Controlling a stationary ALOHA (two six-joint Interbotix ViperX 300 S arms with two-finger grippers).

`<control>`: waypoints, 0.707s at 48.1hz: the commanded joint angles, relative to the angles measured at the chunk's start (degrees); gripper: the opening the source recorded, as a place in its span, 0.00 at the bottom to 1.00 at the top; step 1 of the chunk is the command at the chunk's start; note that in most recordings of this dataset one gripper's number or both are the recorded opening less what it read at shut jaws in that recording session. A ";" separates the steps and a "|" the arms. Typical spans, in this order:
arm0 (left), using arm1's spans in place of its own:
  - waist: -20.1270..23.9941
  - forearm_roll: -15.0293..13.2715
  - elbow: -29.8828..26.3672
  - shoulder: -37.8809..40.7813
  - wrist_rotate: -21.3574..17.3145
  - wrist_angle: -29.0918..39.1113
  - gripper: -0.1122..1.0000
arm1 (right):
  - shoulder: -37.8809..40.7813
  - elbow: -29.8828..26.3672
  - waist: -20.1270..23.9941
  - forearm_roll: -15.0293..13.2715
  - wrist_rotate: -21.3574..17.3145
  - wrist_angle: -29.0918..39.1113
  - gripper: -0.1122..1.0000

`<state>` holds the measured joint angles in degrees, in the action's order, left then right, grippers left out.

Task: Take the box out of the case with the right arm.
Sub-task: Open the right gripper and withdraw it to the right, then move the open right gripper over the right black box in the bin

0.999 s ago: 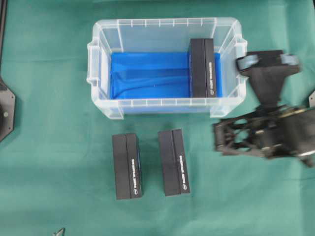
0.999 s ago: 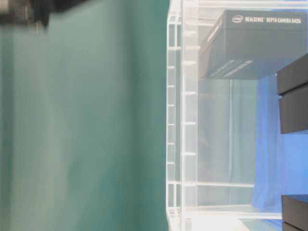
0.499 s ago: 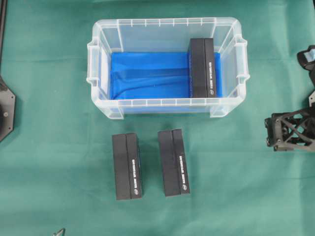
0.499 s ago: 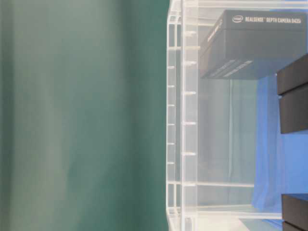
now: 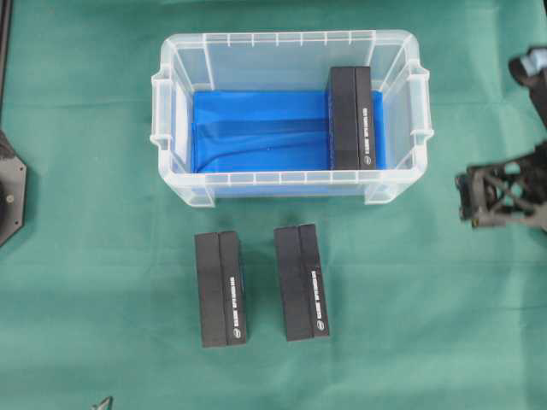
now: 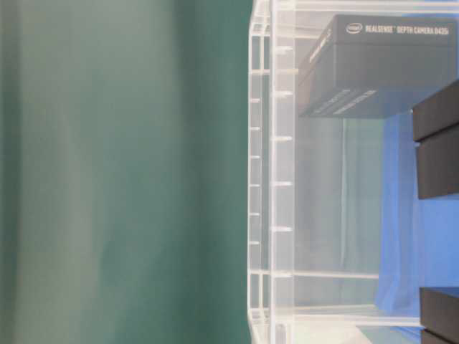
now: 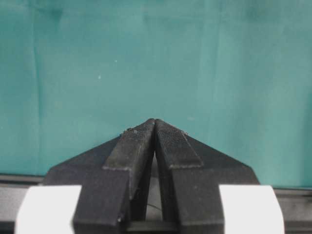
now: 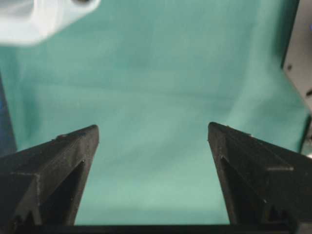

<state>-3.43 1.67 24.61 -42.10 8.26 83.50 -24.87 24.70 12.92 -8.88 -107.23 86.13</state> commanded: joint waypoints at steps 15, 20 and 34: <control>-0.18 0.09 -0.53 0.09 0.00 -0.18 0.10 | -3.08 2.55 -19.78 -0.79 19.69 -3.60 0.89; -0.18 0.09 -0.53 0.09 0.00 -0.18 0.10 | -3.08 2.64 -24.17 -0.53 23.99 -4.92 0.89; -0.18 0.09 -0.53 0.09 0.00 -0.18 0.10 | -2.90 2.64 -28.39 -0.44 27.69 -5.36 0.89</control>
<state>-3.52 1.67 24.61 -42.10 8.17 83.50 -27.33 27.95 -15.38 -9.32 -79.63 81.04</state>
